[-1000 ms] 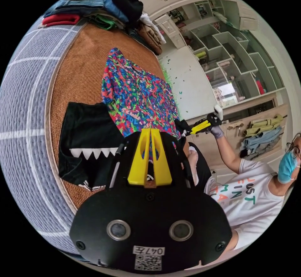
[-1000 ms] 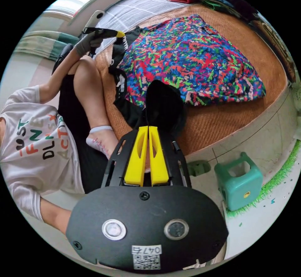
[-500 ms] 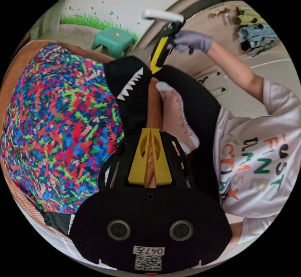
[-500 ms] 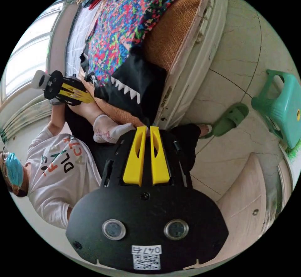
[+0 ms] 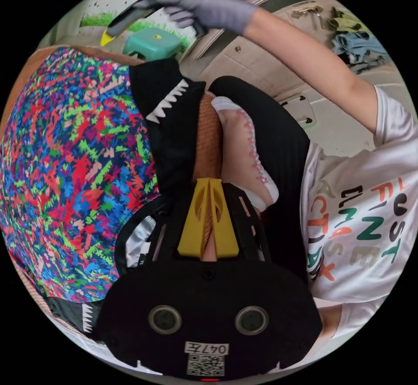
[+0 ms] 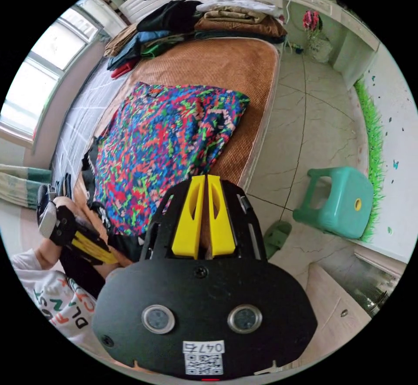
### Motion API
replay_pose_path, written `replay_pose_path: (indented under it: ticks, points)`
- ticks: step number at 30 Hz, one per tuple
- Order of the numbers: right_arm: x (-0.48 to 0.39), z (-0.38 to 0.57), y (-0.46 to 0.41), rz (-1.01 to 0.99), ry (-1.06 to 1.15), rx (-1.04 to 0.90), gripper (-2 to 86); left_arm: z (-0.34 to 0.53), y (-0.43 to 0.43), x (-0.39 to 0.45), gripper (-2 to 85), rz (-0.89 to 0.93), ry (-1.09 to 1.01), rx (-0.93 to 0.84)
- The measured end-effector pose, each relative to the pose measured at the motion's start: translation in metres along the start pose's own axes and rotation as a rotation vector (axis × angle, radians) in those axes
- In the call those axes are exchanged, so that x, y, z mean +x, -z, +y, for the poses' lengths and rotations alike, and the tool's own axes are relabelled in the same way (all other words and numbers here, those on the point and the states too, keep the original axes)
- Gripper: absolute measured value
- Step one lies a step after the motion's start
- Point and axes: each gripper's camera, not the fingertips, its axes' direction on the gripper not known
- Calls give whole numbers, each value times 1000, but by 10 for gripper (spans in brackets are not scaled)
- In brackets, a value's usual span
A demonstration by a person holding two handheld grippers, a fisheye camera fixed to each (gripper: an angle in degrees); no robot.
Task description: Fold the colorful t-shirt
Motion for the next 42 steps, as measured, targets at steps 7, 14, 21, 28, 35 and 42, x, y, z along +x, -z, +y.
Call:
replay_pose_path:
  ticks: [7, 14, 21, 28, 35, 42]
  points:
    - [-27, -55, 26, 95, 37, -15, -11, 6, -16, -45, -10, -110, 78, -42]
    - [-26, -90, 75, 178, 21, -100, -9, 62, -45, -88, -10, 208, 160, -29]
    - [-89, -83, 187, 142, 27, 169, -3, 137, 22, -79, -9, 275, -39, 205]
    - [-249, -28, 263, -141, 327, 340, 22, 497, 154, -146, 67, -115, 791, 979]
    - [-465, -28, 260, -294, 715, 247, 24, 699, 30, -201, 141, 167, 1230, 1166]
    - [-597, -74, 226, -18, 894, 39, 31, 731, -19, -228, 121, 165, 1292, 991]
